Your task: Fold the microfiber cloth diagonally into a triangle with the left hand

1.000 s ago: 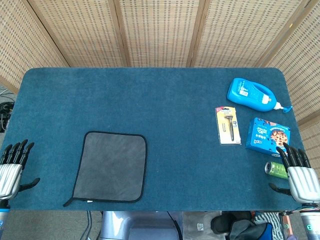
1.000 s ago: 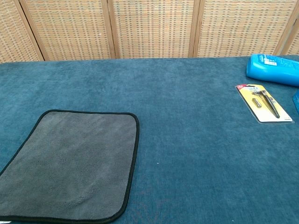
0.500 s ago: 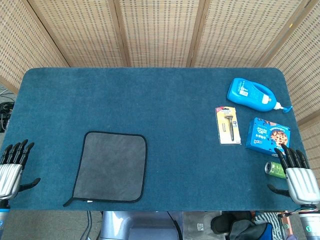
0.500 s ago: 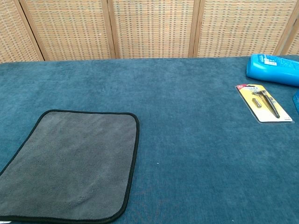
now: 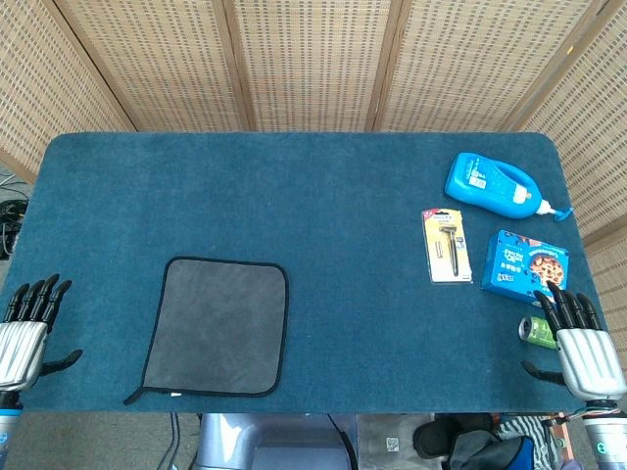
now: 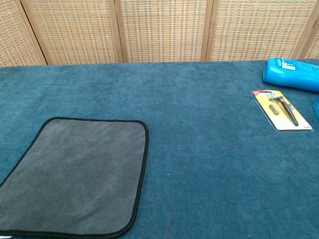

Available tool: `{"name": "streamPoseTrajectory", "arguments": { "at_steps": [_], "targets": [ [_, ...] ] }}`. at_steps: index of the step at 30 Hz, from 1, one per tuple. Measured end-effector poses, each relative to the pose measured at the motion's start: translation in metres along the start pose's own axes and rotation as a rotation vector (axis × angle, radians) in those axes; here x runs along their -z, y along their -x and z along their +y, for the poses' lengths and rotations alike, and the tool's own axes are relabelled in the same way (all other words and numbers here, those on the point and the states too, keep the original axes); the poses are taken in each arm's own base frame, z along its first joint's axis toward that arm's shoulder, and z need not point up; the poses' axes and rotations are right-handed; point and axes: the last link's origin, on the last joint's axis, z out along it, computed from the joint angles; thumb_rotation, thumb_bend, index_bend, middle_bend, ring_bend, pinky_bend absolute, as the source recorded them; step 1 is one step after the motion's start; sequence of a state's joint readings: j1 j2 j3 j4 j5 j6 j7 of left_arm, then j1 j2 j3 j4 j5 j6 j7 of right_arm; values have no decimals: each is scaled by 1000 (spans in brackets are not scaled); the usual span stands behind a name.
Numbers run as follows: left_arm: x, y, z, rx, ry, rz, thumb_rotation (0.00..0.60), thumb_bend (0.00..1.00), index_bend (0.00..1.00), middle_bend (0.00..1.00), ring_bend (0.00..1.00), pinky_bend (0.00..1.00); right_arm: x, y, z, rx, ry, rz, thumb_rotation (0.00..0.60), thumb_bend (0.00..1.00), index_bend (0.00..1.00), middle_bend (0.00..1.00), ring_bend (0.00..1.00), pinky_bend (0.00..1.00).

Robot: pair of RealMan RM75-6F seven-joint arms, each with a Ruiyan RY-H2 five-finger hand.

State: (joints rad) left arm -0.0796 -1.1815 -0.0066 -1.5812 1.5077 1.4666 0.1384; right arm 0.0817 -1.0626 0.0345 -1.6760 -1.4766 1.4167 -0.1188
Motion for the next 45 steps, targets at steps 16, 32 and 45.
{"name": "streamPoseTrajectory", "arguments": {
  "at_steps": [16, 32, 45],
  "targets": [
    [4, 5, 16, 59, 108, -21, 600, 93, 64, 0, 0, 0, 0, 1, 0, 0, 2, -3, 600, 0, 0, 0, 0, 0],
    [14, 31, 29, -7, 252, -211, 600, 132, 306, 0, 0, 0, 0, -1, -1, -5, -2, 11, 600, 0, 0, 0, 0, 0],
    [19, 64, 42, -132, 326, -314, 600, 188, 314, 0, 0, 0, 0, -3, 0, -19, 2, 25, 600, 0, 0, 0, 0, 0]
  ]
}}
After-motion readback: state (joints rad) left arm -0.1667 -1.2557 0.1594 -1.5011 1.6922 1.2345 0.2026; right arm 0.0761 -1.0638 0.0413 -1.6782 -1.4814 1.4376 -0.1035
